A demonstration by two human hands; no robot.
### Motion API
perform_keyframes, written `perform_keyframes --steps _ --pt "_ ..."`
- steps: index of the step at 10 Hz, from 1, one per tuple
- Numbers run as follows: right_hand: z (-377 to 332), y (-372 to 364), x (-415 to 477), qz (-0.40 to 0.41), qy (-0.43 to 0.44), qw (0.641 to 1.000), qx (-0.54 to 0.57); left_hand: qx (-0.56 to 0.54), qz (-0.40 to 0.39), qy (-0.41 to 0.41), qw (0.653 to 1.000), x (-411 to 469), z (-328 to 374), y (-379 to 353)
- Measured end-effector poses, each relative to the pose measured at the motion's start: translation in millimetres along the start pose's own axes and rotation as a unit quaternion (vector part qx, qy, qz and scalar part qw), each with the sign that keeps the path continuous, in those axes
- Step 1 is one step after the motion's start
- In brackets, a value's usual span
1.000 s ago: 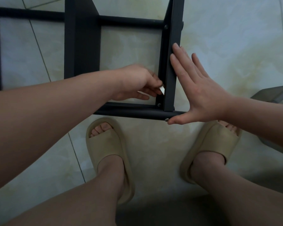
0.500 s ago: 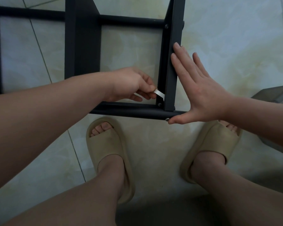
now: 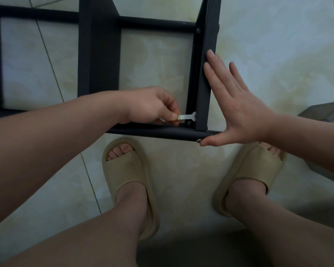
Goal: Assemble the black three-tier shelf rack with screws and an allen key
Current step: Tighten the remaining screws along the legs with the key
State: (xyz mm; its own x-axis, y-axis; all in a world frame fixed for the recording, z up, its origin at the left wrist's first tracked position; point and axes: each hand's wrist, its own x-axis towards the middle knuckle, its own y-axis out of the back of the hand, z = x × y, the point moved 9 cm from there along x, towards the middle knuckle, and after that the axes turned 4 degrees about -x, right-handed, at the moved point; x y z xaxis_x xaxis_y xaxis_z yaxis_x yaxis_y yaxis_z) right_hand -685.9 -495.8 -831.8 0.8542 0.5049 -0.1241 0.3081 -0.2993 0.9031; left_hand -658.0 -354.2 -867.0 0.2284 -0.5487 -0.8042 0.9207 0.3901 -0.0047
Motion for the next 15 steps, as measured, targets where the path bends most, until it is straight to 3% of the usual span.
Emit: perform_keyframes --steps 3,6,7,8,9,10,12,15 --pt "0.0 0.0 0.4 0.003 -0.001 1.0 0.0 0.063 -0.008 0.011 0.998 -1.0 -4.7 -1.8" --pt "-0.6 0.9 2.3 0.0 0.0 1.0 0.007 0.103 0.095 -0.054 0.989 0.6 21.9 19.5" --pt "-1.0 1.3 3.1 0.0 0.0 1.0 0.009 0.017 0.089 -0.065 0.994 3.2 26.6 13.3" --pt "-0.7 1.3 2.7 -0.001 0.0 1.0 0.006 -0.086 0.073 -0.024 0.993 8.9 19.2 4.8" --pt "-0.8 1.2 2.6 -0.001 0.0 1.0 0.007 -0.2 0.061 0.026 0.978 14.2 11.0 -4.0" --pt "-0.6 1.4 2.8 -0.001 -0.001 1.0 0.008 -0.247 0.082 0.046 0.964 16.8 8.1 -3.4" --pt "-0.8 2.2 3.1 0.002 -0.001 1.0 0.013 -0.233 0.118 0.047 0.964 17.3 10.0 -0.2" --pt "-1.2 2.6 3.1 0.006 0.002 1.0 0.018 -0.245 0.114 0.027 0.963 15.2 14.7 -0.7"
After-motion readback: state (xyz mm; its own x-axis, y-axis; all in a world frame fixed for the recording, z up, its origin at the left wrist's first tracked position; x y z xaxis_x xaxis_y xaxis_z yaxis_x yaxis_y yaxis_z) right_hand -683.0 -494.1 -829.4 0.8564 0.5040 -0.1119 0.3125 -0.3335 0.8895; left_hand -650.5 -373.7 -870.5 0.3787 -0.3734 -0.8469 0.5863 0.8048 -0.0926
